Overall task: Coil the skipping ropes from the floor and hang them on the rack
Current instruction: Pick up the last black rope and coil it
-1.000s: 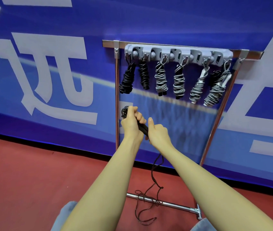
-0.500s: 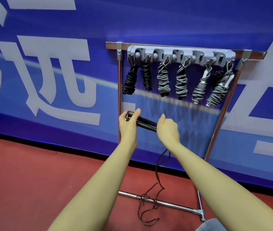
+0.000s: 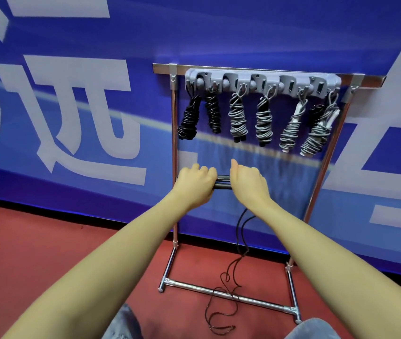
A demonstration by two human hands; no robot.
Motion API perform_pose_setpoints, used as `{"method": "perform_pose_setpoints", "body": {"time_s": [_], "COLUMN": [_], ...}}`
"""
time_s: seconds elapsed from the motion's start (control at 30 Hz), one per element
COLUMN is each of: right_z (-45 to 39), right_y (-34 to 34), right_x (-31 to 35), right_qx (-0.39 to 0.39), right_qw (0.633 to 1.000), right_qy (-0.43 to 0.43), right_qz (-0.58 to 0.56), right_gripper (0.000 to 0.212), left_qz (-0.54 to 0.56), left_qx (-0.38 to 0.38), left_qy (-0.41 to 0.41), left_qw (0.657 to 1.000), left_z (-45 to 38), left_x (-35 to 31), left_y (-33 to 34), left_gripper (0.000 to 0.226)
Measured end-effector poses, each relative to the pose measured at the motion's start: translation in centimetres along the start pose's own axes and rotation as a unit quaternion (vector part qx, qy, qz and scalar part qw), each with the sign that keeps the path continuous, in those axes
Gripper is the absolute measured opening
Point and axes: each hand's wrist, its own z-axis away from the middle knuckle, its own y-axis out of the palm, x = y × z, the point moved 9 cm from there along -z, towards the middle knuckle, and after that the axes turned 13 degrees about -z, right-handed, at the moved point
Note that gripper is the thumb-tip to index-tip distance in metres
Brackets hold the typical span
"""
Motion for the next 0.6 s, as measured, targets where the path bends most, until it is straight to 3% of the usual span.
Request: {"method": "perform_pose_setpoints", "body": {"time_s": [0.13,0.2,0.27,0.47,0.6], "right_z": [-0.4,-0.6,-0.4,-0.5,-0.3], "right_y": [-0.2,0.3,0.7,1.2,1.7], "right_x": [0.1,-0.2,0.2,-1.1,-1.7], "right_qx": [0.006,0.013,0.023,0.014,0.058], "right_qw": [1.0,0.999,0.997,0.993,0.977], "right_qy": [-0.013,-0.038,-0.071,-0.031,-0.019], "right_qz": [-0.014,-0.03,-0.034,-0.114,-0.205], "right_gripper": [0.05,0.026,0.036,0.033,0.053], "left_qz": [-0.006,0.003,-0.002,-0.036,-0.035], "left_qx": [0.006,0.025,0.037,0.058,0.068], "left_qy": [0.011,0.014,0.012,0.046,0.064], "left_qw": [1.0,1.0,0.999,0.997,0.995], "left_z": [0.5,0.5,0.3,-0.1,0.4], "left_x": [-0.2,-0.2,0.0,-1.0,-0.9], "left_y": [0.8,1.0,1.3,1.5,2.4], "left_gripper": [0.017,0.017,0.018,0.011,0.015]}}
